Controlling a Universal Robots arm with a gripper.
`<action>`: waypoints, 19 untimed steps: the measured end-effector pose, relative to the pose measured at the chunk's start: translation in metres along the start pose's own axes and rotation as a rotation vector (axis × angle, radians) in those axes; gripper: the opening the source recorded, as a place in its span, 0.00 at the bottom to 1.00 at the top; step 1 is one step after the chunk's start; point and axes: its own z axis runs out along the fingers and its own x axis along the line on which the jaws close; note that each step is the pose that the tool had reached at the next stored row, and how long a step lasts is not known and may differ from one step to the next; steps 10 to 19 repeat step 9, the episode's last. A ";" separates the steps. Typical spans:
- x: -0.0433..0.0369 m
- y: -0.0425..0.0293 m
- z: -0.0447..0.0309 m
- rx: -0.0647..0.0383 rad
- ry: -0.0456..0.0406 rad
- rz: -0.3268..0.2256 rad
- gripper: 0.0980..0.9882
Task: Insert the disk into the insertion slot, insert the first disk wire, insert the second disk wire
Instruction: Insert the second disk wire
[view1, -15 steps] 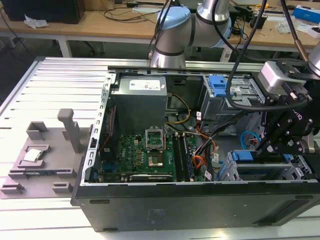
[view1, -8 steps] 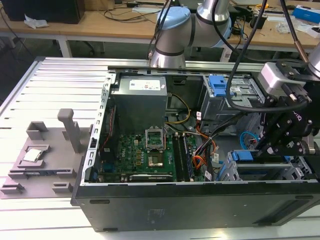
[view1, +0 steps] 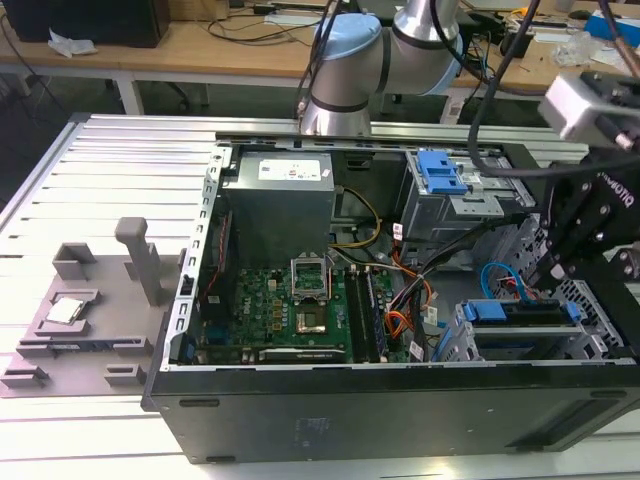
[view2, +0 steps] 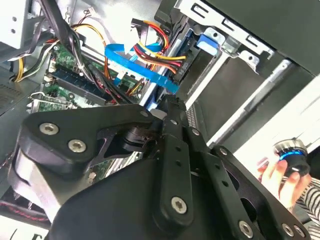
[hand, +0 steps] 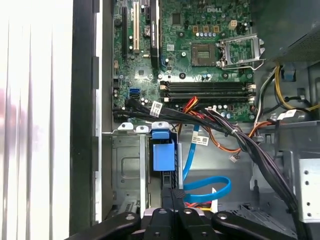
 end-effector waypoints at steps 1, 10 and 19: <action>0.0000 0.0005 -0.0049 0.000 -0.0002 0.000 0.01; 0.0000 0.0006 -0.0056 0.000 -0.0003 0.000 0.01; 0.0000 0.0006 -0.0056 0.000 -0.0003 0.000 0.01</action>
